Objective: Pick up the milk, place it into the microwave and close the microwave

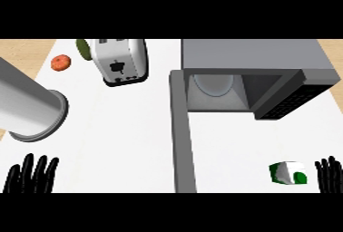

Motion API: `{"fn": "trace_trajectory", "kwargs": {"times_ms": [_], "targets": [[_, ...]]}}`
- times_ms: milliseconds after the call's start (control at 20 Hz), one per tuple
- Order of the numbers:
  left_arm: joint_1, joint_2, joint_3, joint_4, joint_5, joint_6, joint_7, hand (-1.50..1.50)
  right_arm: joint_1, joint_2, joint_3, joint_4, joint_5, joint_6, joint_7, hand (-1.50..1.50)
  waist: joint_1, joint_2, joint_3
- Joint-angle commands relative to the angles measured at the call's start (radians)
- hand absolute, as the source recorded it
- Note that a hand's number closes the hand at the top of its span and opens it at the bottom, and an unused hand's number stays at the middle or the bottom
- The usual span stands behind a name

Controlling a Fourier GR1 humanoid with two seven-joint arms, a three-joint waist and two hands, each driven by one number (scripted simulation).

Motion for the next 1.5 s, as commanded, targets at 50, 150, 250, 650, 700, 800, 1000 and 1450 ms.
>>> {"fn": "trace_trajectory", "kwargs": {"times_ms": [50,150,250,650,700,800,1000,1450], "targets": [[0.073,-0.01,-0.019,0.001,-0.001,-0.026,-0.057,-1.5,-0.093,-0.075,-0.084,0.282,-0.005,0.024,-0.161,-1.5,0.003,0.0,0.001],[0.002,-0.014,-0.008,0.027,-0.029,0.009,-0.024,-1.5,-0.129,-0.064,-0.066,0.297,0.028,-0.018,-0.183,-1.5,-0.002,0.0,0.0],[0.021,0.029,0.058,-0.003,0.057,-0.045,-0.029,-1.5,-0.178,-0.095,-0.074,0.417,0.04,-0.002,-0.234,-1.5,0.002,0.0,0.0],[0.141,0.054,0.071,-0.022,0.097,-0.111,-0.071,-1.5,-0.246,-0.162,-0.112,0.582,0.022,0.01,-0.329,-1.5,0.004,-0.001,0.0],[0.052,0.011,0.033,-0.036,0.041,-0.037,-0.015,-1.5,-0.249,-0.128,-0.092,0.691,0.062,-0.026,-0.433,-1.5,0.0,0.001,0.0],[0.079,-0.011,0.012,-0.015,0.015,-0.04,-0.052,-1.5,-0.324,-0.128,-0.084,0.732,0.072,-0.062,-0.421,-1.5,0.002,0.001,0.0],[0.098,-0.015,-0.004,0.019,-0.01,-0.052,-0.118,-1.5,-0.288,-0.132,-0.066,0.776,0.084,-0.04,-0.501,-1.5,0.001,0.0,0.0],[0.083,-0.01,0.004,0.019,-0.003,-0.063,-0.075,-1.5,-0.434,-0.165,-0.077,0.957,0.08,-0.036,-0.578,-1.5,0.004,0.001,0.001]]}}
